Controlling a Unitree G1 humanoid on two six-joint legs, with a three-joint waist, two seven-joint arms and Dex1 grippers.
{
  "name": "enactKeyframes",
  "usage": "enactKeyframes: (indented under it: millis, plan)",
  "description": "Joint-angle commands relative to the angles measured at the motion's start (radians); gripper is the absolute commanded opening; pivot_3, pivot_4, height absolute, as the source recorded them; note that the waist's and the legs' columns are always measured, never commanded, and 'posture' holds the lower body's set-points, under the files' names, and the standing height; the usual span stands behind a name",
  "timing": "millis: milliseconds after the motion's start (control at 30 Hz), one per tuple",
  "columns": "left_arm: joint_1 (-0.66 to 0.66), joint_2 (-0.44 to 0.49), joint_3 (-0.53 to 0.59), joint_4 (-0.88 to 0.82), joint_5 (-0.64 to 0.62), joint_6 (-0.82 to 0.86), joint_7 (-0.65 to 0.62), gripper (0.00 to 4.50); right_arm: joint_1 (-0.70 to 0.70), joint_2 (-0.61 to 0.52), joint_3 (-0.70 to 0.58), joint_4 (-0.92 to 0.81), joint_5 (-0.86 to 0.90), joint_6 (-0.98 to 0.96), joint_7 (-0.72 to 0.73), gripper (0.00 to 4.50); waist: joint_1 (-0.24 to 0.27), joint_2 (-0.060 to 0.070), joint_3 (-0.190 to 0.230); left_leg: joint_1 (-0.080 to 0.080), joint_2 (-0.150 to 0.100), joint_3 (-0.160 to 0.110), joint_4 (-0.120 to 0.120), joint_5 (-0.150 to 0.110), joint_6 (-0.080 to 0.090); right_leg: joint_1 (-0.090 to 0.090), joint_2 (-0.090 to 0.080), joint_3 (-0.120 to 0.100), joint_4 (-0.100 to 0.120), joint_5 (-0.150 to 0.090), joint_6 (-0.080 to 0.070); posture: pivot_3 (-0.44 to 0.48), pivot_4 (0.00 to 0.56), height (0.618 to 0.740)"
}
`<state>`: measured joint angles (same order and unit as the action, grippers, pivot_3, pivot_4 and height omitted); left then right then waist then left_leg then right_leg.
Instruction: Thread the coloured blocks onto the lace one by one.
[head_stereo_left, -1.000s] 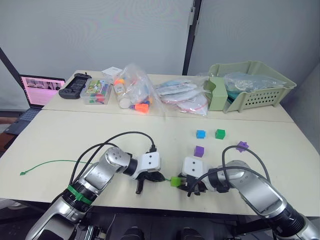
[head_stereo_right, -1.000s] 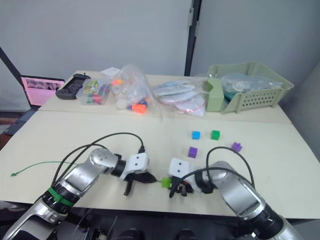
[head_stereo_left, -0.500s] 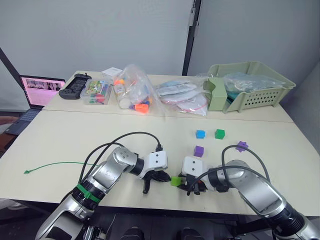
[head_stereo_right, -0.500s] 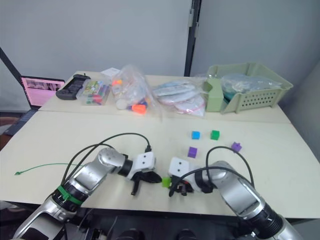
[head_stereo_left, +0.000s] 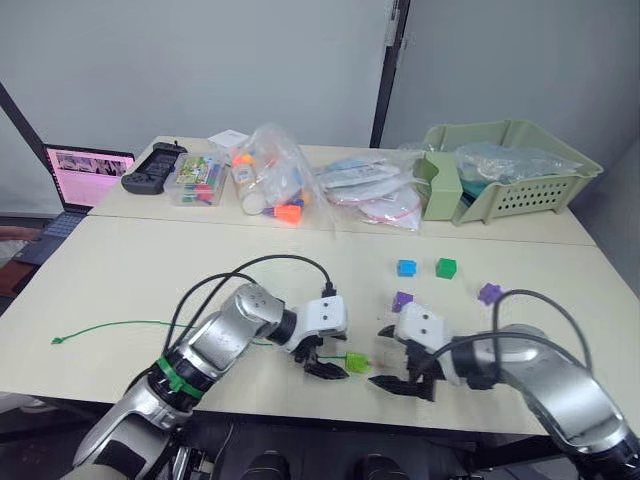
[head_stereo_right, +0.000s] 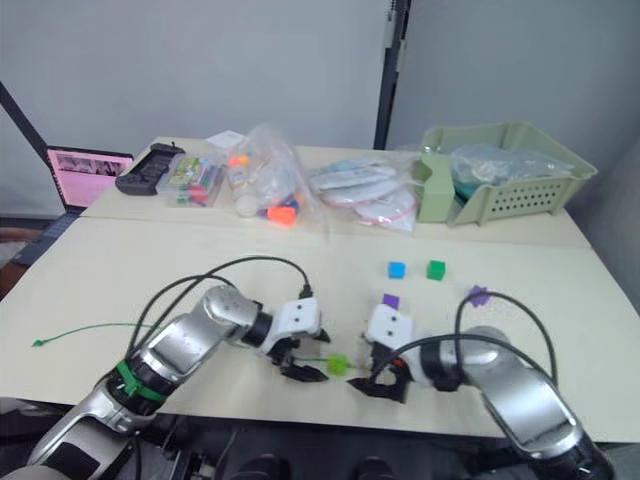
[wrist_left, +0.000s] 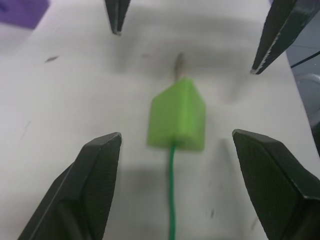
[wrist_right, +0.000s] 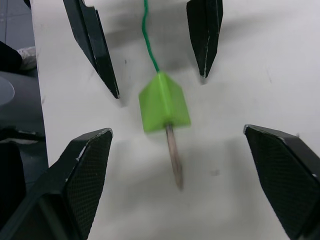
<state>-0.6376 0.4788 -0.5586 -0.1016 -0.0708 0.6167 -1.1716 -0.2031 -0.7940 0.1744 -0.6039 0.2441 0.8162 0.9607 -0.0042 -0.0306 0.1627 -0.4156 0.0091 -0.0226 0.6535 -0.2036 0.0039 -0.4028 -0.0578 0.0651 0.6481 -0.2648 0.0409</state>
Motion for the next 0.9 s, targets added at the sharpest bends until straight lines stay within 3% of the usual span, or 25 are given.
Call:
enactKeyframes:
  millis: [33, 167, 433, 833, 900]
  plan:
    - [-0.027, -0.038, -0.033, 0.02, 0.047, 0.01, 0.054, 3.74, 0.01, -0.03, -0.018, -0.001, 0.007, -0.051, 0.007, 4.5, -0.002, 0.0, 0.0, 0.0, 0.0, 0.0, 0.0, 0.0, 0.0, 0.0, 0.0, 0.0, 0.0, 0.0, 0.0, 0.0, 0.15, 0.74]
    - [-0.035, -0.067, -0.069, 0.047, 0.094, 0.029, 0.098, 3.74, 0.003, -0.039, -0.003, 0.021, 0.01, -0.072, 0.0, 4.5, -0.007, 0.0, 0.0, 0.001, 0.0, 0.0, 0.0, 0.0, 0.0, 0.0, 0.0, 0.0, 0.0, 0.0, 0.0, 0.0, 0.15, 0.74]
    - [-0.03, -0.014, -0.094, 0.024, 0.097, 0.037, 0.042, 1.33, -0.021, -0.025, 0.052, 0.041, -0.007, -0.083, -0.027, 4.5, -0.012, 0.0, 0.0, 0.001, 0.001, 0.0, 0.0, 0.0, 0.0, 0.001, 0.001, 0.0, 0.001, 0.0, 0.0, 0.0, 0.15, 0.74]
    - [-0.044, -0.023, -0.088, 0.056, 0.093, 0.013, 0.012, 1.31, -0.135, 0.073, 0.149, 0.21, -0.064, -0.175, -0.044, 4.5, -0.01, 0.0, 0.0, 0.001, 0.002, 0.0, 0.0, 0.0, 0.0, 0.0, 0.002, 0.0, 0.001, 0.0, 0.0, 0.0, 0.15, 0.74]
    - [-0.045, -0.025, -0.09, 0.059, 0.094, 0.013, 0.01, 1.31, -0.135, 0.072, 0.161, 0.234, -0.072, -0.196, -0.035, 3.99, -0.01, 0.0, 0.0, 0.001, 0.002, 0.0, 0.0, 0.0, 0.0, 0.0, 0.002, 0.0, 0.001, 0.0, 0.0, 0.0, 0.15, 0.74]
